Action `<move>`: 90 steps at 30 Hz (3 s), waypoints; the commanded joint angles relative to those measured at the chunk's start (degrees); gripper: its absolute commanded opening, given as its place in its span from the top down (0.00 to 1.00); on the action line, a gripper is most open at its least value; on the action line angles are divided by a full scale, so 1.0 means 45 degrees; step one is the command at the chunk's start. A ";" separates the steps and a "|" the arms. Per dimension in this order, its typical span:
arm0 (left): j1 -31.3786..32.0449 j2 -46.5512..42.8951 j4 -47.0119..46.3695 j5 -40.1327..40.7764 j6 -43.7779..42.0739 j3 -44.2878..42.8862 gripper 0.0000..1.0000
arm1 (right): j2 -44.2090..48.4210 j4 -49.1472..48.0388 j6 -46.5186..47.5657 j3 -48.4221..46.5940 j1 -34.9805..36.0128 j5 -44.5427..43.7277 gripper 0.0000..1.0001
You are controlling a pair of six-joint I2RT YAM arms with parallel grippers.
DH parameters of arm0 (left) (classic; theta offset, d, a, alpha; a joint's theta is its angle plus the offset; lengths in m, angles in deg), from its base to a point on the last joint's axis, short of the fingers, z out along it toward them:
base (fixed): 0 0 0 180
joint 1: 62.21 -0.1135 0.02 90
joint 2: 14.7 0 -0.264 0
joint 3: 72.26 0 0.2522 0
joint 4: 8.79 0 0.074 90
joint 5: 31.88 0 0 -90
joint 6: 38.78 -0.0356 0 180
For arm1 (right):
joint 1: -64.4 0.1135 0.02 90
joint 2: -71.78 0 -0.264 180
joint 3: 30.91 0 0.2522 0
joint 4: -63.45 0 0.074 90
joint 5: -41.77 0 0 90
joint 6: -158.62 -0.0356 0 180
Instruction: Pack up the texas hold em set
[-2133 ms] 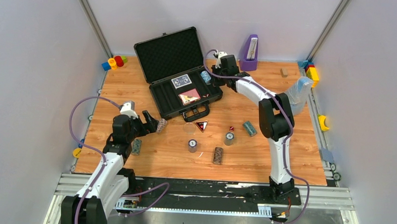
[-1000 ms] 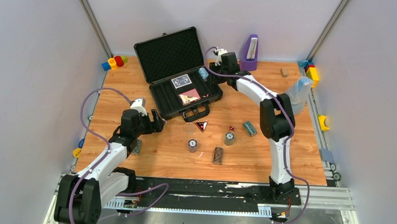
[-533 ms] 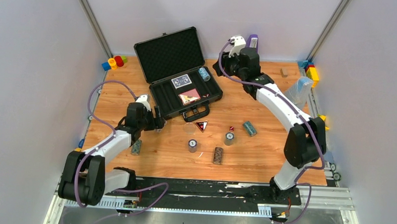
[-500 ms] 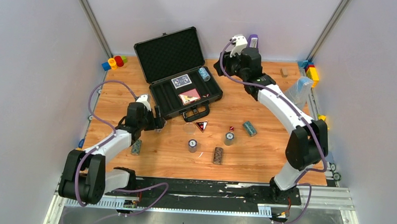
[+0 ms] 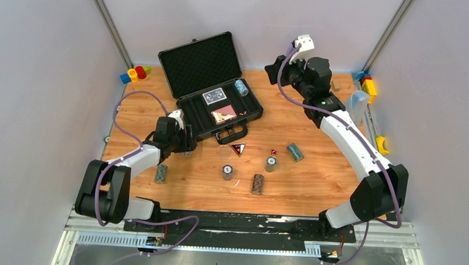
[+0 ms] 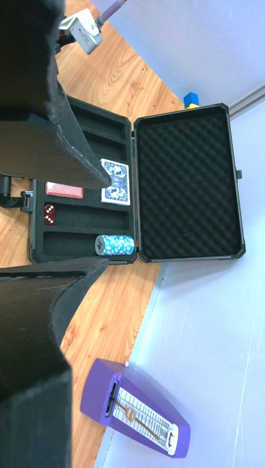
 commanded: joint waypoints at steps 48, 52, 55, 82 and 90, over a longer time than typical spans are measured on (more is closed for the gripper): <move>-0.0859 0.1791 0.2298 0.3357 0.5883 -0.6617 1.00 | 0.0554 -0.1599 -0.0995 0.0900 -0.0149 -0.0136 0.48; -0.1135 0.3146 0.1907 0.3457 0.5950 -0.7446 1.00 | 0.0527 -0.1713 -0.1020 0.0983 -0.0147 -0.0232 0.48; -0.1305 0.4121 0.1319 0.3229 0.6091 -0.7882 1.00 | 0.0507 -0.1798 -0.1020 0.1044 -0.0130 -0.0302 0.48; -0.1902 0.5565 0.1777 0.1278 0.6163 -0.9315 0.15 | 0.0137 -0.1883 -0.1332 0.0978 -0.0140 0.0055 0.48; -0.1899 0.5070 0.1802 0.1930 0.5450 -0.9191 0.43 | 0.0078 -0.1883 -0.1391 0.0959 -0.0141 0.0122 0.48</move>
